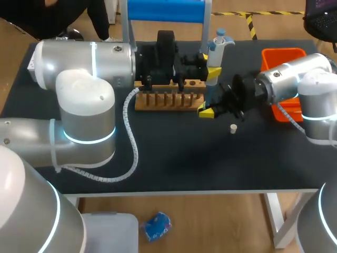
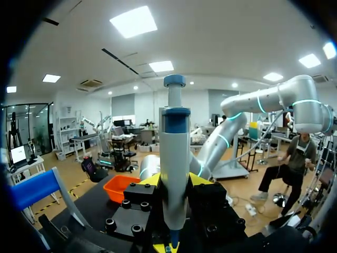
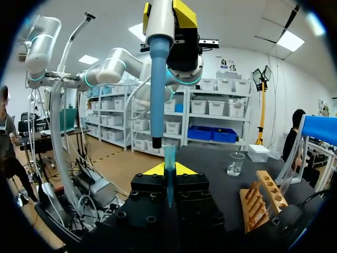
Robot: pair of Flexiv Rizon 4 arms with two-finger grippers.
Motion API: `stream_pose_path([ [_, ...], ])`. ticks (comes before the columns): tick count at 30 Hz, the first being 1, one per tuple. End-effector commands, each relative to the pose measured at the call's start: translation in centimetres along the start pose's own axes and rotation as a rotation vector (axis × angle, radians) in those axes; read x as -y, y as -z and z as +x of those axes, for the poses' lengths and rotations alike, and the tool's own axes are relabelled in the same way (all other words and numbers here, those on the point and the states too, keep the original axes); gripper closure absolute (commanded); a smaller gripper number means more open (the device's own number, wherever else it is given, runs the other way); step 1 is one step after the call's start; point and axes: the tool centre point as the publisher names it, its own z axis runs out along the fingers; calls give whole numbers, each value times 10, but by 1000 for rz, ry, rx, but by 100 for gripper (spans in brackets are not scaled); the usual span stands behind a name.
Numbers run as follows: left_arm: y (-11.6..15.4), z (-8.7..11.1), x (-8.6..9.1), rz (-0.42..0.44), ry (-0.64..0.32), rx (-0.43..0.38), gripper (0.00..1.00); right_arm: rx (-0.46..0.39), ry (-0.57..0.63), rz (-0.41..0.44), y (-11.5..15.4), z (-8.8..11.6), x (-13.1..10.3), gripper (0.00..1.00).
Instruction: Invert the test tube, pick up the pipette, mount the tip to pipette, aspirate from beaker and dispense into the tube, eject the tip, return the pipette, and cap with the stopper.
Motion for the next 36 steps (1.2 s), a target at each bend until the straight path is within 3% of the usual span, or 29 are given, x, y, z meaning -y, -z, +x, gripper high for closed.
stream_pose_path([
  [1,-1,0,1,0,1,1,100,2,3,5,0,1,-1,100],
  [36,-1,0,1,0,1,1,100,5,18,27,1,8,-1,100],
])
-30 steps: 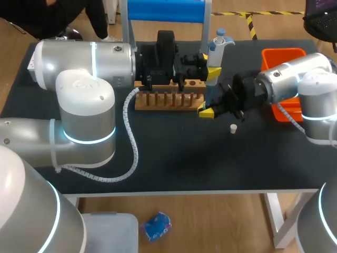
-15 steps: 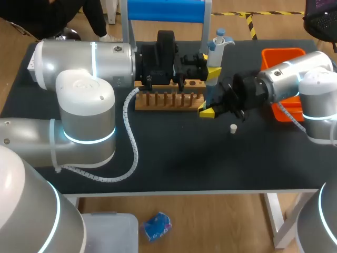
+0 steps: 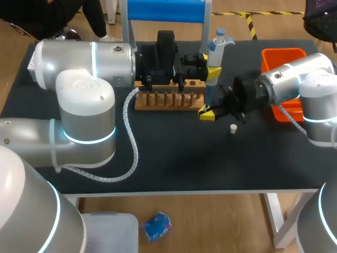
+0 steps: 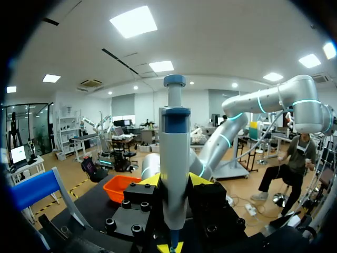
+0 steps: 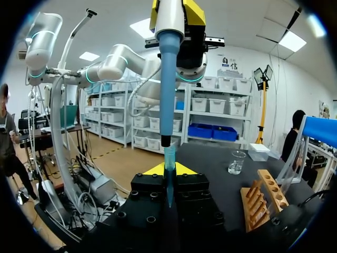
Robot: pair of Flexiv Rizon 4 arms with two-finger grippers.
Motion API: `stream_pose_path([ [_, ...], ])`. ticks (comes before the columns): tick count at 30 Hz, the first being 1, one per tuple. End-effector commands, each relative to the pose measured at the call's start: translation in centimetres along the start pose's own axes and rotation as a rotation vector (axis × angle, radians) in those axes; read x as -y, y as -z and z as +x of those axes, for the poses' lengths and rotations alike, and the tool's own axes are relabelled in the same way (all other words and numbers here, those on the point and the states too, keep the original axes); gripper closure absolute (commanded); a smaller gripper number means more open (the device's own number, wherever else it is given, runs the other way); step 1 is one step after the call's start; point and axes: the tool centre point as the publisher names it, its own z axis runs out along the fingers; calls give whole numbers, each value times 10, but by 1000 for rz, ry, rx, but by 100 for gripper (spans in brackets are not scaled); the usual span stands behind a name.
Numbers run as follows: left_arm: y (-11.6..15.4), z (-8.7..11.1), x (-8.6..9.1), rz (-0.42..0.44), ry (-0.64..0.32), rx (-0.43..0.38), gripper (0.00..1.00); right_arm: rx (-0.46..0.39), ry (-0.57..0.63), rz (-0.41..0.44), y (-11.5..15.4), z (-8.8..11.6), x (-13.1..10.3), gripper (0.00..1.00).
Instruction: Invert the test tube, pick up the pipette, mount the tip to pipette, aspirate from beaker and dispense into the tube, eject the tip, return the pipette, and cap with the stopper.
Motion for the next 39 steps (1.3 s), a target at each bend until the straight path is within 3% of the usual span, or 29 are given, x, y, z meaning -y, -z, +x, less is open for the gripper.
stream_pose_path([
  [1,-1,0,1,0,1,1,100,5,5,5,1,1,-3,100],
  [31,-1,0,1,0,1,1,100,6,-49,-11,1,0,-5,100],
  [39,-1,0,1,0,1,1,100,-7,-32,27,0,0,-8,100],
])
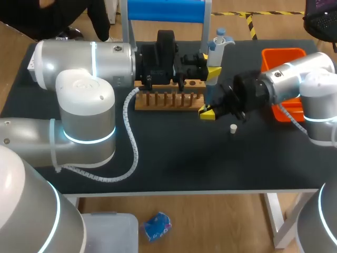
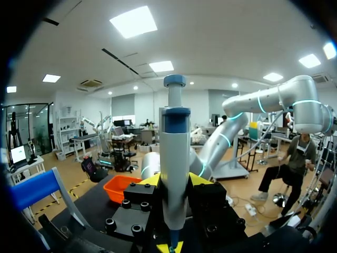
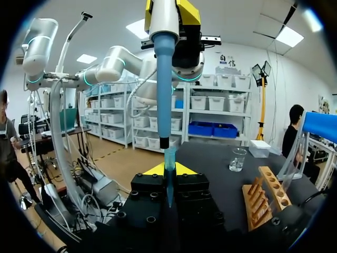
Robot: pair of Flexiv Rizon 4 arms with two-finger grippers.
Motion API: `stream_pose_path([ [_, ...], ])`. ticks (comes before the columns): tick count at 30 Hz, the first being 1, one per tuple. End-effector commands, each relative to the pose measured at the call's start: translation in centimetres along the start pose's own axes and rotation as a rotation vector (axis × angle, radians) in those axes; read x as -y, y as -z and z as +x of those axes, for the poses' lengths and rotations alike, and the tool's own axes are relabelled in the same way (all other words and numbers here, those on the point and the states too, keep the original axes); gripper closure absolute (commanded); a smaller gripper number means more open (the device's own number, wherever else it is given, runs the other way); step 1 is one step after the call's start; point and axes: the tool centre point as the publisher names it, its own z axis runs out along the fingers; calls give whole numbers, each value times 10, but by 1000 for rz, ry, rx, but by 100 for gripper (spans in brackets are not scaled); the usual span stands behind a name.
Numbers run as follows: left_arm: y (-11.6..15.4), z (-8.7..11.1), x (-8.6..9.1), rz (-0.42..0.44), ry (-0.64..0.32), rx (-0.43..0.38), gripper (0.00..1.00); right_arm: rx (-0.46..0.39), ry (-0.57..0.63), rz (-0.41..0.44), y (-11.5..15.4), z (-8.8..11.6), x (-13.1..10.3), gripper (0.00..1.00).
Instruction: Invert the test tube, pick up the pipette, mount the tip to pipette, aspirate from beaker and dispense into the tube, eject the tip, return the pipette, and cap with the stopper.
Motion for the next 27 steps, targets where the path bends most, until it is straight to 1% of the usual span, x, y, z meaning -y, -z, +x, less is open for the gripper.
stream_pose_path([
  [1,-1,0,0,0,1,1,100,0,5,23,0,0,-6,100],
  [2,-1,0,0,0,1,1,100,1,4,33,-1,1,-6,100],
  [9,-1,0,0,0,1,1,100,6,3,34,0,2,-5,100],
  [17,-1,0,0,0,1,1,100,13,-11,15,3,1,1,100],
  [27,-1,0,0,0,1,1,100,12,-10,6,4,0,-1,100],
])
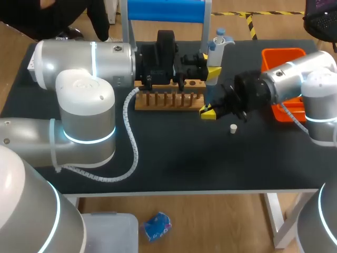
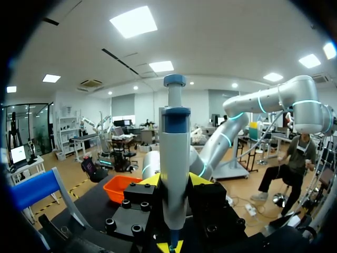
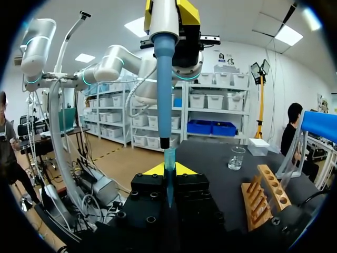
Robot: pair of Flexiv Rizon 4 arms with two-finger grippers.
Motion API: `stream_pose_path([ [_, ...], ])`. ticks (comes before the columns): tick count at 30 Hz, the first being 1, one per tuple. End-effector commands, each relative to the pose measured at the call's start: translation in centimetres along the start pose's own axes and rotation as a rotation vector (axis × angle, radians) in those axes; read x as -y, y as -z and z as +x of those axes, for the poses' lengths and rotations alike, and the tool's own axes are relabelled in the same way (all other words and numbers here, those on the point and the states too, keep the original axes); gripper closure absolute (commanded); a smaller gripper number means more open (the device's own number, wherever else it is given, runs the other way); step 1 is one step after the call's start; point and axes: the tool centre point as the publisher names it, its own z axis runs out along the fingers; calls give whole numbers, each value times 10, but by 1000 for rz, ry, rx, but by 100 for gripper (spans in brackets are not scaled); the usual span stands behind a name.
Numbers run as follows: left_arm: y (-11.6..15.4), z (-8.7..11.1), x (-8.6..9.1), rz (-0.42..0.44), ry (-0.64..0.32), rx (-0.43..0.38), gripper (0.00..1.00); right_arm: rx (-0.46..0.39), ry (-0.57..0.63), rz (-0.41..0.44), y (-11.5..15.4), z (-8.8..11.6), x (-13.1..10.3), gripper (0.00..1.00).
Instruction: Invert the test tube, pick up the pipette, mount the tip to pipette, aspirate from beaker and dispense into the tube, eject the tip, return the pipette, and cap with the stopper.
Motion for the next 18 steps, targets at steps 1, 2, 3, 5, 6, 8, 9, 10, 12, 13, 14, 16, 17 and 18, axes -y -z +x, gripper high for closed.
stream_pose_path([
  [1,-1,0,0,0,1,1,100,-3,3,-1,0,-1,-1,100],
  [2,-1,0,0,0,1,1,100,-4,4,0,0,-1,-2,100],
  [3,-1,0,0,0,1,1,100,-5,5,2,0,-1,-2,100],
  [5,-1,0,0,0,1,1,100,-10,11,19,-1,-1,-3,100],
  [6,-1,0,0,0,1,1,100,-13,14,28,-1,-1,-4,100],
  [8,-1,0,0,0,1,1,100,-14,16,35,-2,0,-4,100],
  [9,-1,0,0,0,1,1,100,-15,18,40,-2,0,-5,100],
  [10,-1,0,0,0,1,1,100,-15,18,41,-2,0,-5,100],
  [12,-1,0,0,0,1,1,100,-15,20,46,-2,1,-5,100],
  [13,-1,0,0,0,1,1,100,-15,20,48,-2,1,-5,100],
  [14,-1,0,0,0,1,1,100,-15,21,48,-2,1,-6,100],
  [16,-1,0,0,0,1,1,100,-15,20,49,-1,1,-6,100],
  [17,-1,0,0,0,1,1,100,-15,20,48,-1,1,-6,100],
  [18,-1,0,0,0,1,1,100,-15,20,48,-1,1,-6,100],
])
